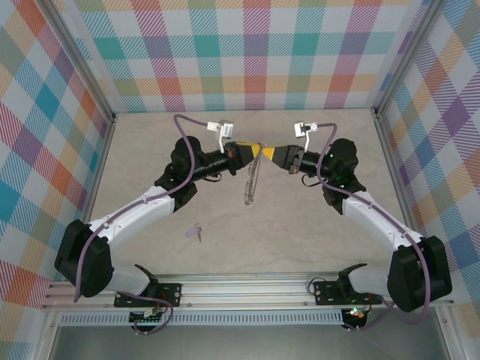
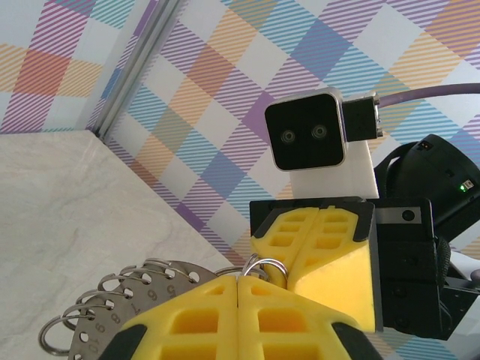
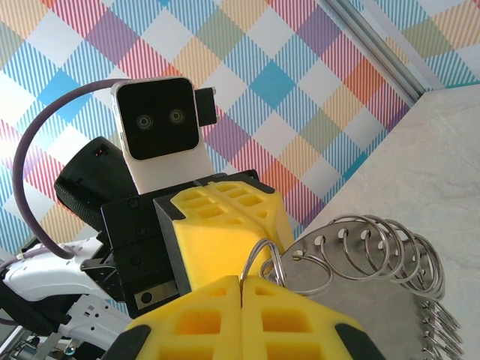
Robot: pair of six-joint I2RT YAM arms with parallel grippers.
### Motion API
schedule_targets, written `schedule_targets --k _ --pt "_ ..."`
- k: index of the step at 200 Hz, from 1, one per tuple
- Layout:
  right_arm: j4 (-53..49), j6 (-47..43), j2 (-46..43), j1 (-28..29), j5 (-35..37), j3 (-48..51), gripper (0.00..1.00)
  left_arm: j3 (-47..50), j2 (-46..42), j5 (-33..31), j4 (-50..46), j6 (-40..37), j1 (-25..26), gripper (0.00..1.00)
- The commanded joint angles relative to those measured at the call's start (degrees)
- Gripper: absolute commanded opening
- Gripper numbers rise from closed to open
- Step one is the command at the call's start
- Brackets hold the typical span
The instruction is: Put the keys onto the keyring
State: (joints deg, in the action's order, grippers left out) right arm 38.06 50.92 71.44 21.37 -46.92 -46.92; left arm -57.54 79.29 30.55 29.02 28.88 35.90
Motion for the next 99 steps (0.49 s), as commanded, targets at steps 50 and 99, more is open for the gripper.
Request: schedule_targets --k 50,99 --pt "-0.25 -2.73 -1.12 0.34 -0.1 -0.08 0.0 -0.34 -1.17 2.12 6.76 4.06 0.88 0.53" --pt "-0.87 -3.39 -0.34 0.08 0.27 -0.11 0.0 -2.7 0.96 8.59 11.97 8.61 0.88 0.42"
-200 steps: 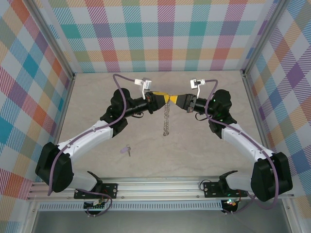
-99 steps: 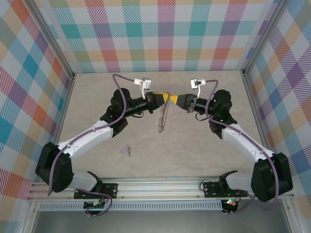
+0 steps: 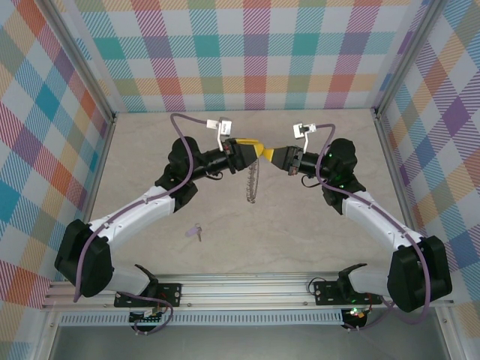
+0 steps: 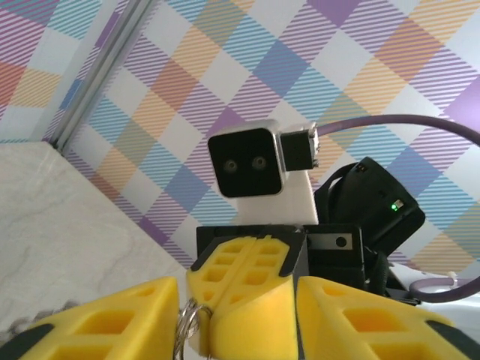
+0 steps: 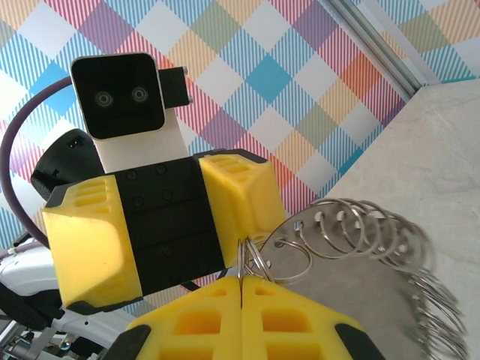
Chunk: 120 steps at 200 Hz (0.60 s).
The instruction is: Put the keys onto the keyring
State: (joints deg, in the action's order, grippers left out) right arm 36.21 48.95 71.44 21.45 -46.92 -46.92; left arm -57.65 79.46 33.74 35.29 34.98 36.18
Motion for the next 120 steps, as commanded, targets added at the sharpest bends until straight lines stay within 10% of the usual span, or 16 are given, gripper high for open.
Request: schedule_targets --k 1,39,91,120 --pt "0.98 -1.41 -0.34 -0.01 0.3 -0.11 0.0 -2.62 0.83 5.52 5.77 2.53 0.62 0.41" --pt "0.79 -1.55 -0.29 -0.1 0.53 -0.2 0.0 -2.94 1.42 7.72 4.17 2.37 0.64 0.4" --pt "-2.18 -3.84 -2.23 -0.69 -0.13 -0.19 0.0 2.61 -8.27 -9.11 -7.49 -6.65 -0.42 0.44" --pt "-2.27 -5.06 -2.93 -0.99 -1.39 -0.02 0.0 2.1 -8.91 -7.63 -10.76 -5.89 -1.99 0.46"
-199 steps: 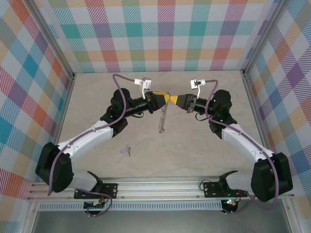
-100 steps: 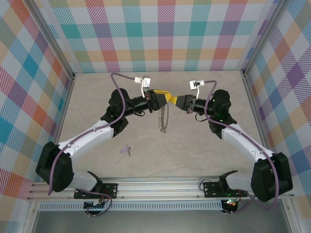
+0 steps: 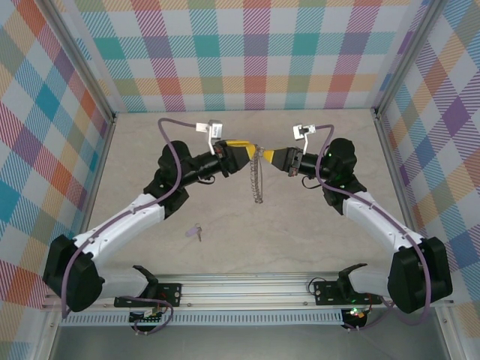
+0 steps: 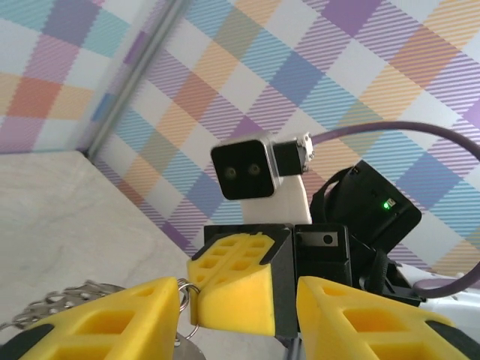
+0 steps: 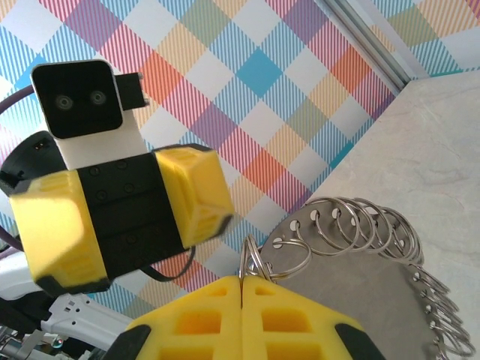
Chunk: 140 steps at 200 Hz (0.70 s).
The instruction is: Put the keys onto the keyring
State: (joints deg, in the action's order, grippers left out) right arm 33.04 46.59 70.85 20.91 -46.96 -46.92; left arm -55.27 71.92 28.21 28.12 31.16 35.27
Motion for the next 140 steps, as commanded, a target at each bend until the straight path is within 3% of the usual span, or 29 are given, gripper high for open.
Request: schedule_targets --k 1,64,100,140 --pt "0.9 -2.71 -2.32 -0.44 -1.36 -0.11 0.0 -0.32 -1.36 -1.97 -3.64 -2.02 -1.08 0.46" --pt "0.39 -3.44 -2.03 -0.59 -1.38 -0.03 0.0 -1.86 2.56 5.66 -0.44 4.34 -0.99 0.48" --pt "-10.35 -3.92 1.53 -0.7 1.41 -3.25 0.0 -1.33 1.94 3.22 -1.39 3.9 -0.91 0.48" --pt "0.02 7.35 7.36 -0.78 -1.32 -2.04 0.0 -1.03 0.94 -0.01 -3.8 3.4 -0.9 0.48"
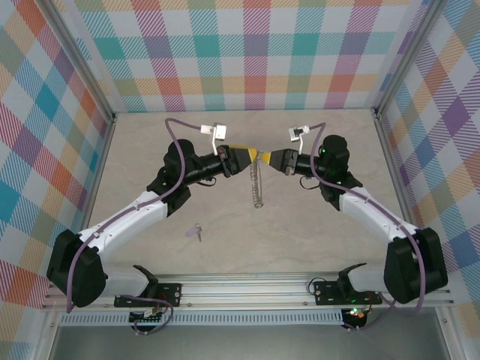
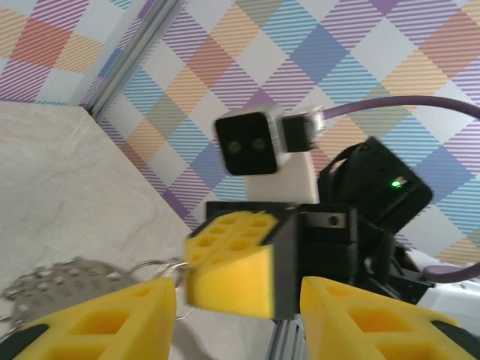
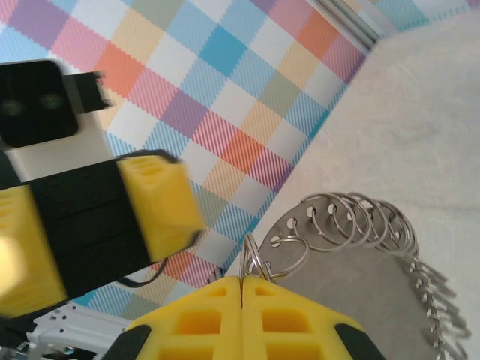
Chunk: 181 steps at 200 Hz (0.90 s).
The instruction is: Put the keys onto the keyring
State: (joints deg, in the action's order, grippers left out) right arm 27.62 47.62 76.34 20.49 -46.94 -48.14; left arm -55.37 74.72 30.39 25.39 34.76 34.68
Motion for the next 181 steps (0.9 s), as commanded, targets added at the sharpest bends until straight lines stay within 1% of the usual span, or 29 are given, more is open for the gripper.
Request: schedule_targets --k 1,7,13,18,25,29,34,48,59,65,114,148,163,181 --pt "5.7 6.47 1.93 -0.41 -1.42 -0.77 0.0 -0.9 -1.86 -2.28 -1.14 -0.26 -0.31 0.48" --pt "7.88 8.3 2.38 -0.37 -2.32 -0.44 0.0 -0.92 -2.04 -2.67 -1.45 -0.37 -0.31 0.48" --pt "12.58 10.08 2.94 -0.37 -3.3 -0.28 0.0 -0.85 -2.22 -2.94 -1.69 -0.53 -0.31 0.48" --pt "13.67 10.99 3.38 -0.39 -4.18 -0.75 0.0 -0.84 -2.27 -3.11 -1.89 -0.53 -0.32 0.48" --pt "10.4 9.99 3.93 -0.37 -4.82 -2.66 0.0 -0.87 -2.38 -3.39 -2.1 -0.58 -0.35 0.48" --pt "4.96 8.26 3.98 -0.36 -4.63 -3.85 0.0 -0.8 -2.38 -3.56 -2.22 -0.66 -0.31 0.48" --pt "1.49 6.23 3.71 -0.23 -4.13 -4.61 0.0 -0.83 -2.34 -3.79 -2.44 -0.66 -0.31 0.48" --pt "1.91 5.85 3.03 -0.41 -3.87 -4.28 0.0 -0.71 -2.3 -4.28 -2.92 -0.84 -0.32 0.48" --pt "-5.27 2.65 3.45 -0.33 -3.5 -6.46 0.0 -0.69 -2.19 -4.85 -3.25 -0.76 -0.35 0.48" --pt "-7.19 1.82 3.87 -0.28 -3.21 -6.74 0.0 -0.63 -2.1 -4.94 -3.12 -0.72 -0.31 0.48" --pt "-0.65 6.18 7.24 -0.29 -4.83 -3.47 0.0 -0.45 -1.88 -5.78 -3.56 -0.59 -0.31 0.49" --pt "-4.75 3.91 8.89 -0.37 -4.41 -4.27 0.0 -0.27 -1.69 -6.31 -3.68 -0.71 -0.31 0.49" --pt "-6.71 2.89 11.67 -0.41 -3.84 -5.35 0.0 -0.2 -1.37 -6.4 -3.66 -0.68 -0.31 0.49" --pt "-6.67 3.06 16.58 -0.79 -3.87 -6.62 0.0 -0.26 -1.04 -6.37 -3.66 -0.75 -0.31 0.49"
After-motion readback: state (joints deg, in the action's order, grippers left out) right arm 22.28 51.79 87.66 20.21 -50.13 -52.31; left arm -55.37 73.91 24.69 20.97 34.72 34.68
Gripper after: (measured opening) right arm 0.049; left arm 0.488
